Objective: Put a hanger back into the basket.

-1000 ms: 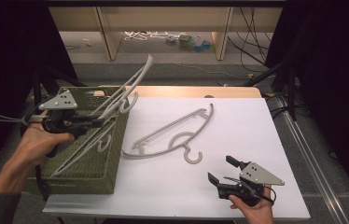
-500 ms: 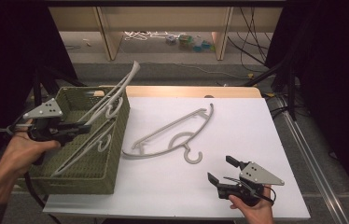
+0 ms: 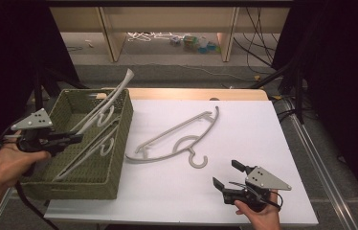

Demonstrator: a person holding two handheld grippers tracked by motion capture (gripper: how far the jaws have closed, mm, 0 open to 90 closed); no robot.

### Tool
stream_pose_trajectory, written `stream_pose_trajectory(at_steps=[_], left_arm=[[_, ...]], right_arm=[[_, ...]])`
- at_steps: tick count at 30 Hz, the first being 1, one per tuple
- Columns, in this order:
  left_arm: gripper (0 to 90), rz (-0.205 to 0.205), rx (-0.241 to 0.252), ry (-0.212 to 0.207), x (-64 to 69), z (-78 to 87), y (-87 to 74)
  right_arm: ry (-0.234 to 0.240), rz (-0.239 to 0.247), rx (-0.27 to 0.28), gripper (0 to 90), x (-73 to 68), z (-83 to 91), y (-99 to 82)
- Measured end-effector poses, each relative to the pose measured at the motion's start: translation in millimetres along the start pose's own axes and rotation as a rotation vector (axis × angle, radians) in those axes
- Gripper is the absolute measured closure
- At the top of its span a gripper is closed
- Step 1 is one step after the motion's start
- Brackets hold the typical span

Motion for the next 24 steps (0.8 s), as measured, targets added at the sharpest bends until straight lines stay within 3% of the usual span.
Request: stream_pose_trajectory(at_steps=[3, 4, 5, 13, 15, 16, 24], left_arm=[[81.6, 0.015, 0.0, 0.001, -1.9, 1.3, -3.8], [81.6, -0.005, -0.033, 0.01, -4.3, 4.1, -6.5], [81.6, 0.007, -0.011, 0.006, -3.9, 2.9, -6.5], [81.6, -0.002, -0.039, 0.025, -13.7, 9.2, -16.5], [81.6, 0.015, -0.025, 0.02, -13.3, 8.6, -18.1], [81.6, -0.006, -0.048, 0.024, -15.3, 10.4, -20.4], [81.6, -0.017, -0.073, 0.024, -18.6, 9.4, -29.5]], right_arm=[[0.002, 0.0, 0.004, 15.9, 0.0, -0.2, 0.2], [0.003, -0.001, 0.005, 15.9, 0.0, -0.1, 0.2], [0.003, 0.0, 0.005, 15.9, 0.1, -0.1, 0.2], [0.0, -0.001, 0.0, 15.9, 0.2, 0.1, -0.1], [0.0, -0.002, -0.009, 15.9, 0.4, 0.4, -0.8], [0.001, -0.002, -0.014, 15.9, 0.4, 0.8, -1.2], [0.001, 0.0, 0.004, 15.9, 0.2, -0.1, 0.1]])
Point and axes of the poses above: each handheld gripper's, and its own axes: z roughly backward along the jaws, y roughly out of its top, x roughly to its right, the point moved 8 cm from there along -z, roughly forward along the jaws, and after that the axes turned 10 degrees about z, right-handed, at the moved point
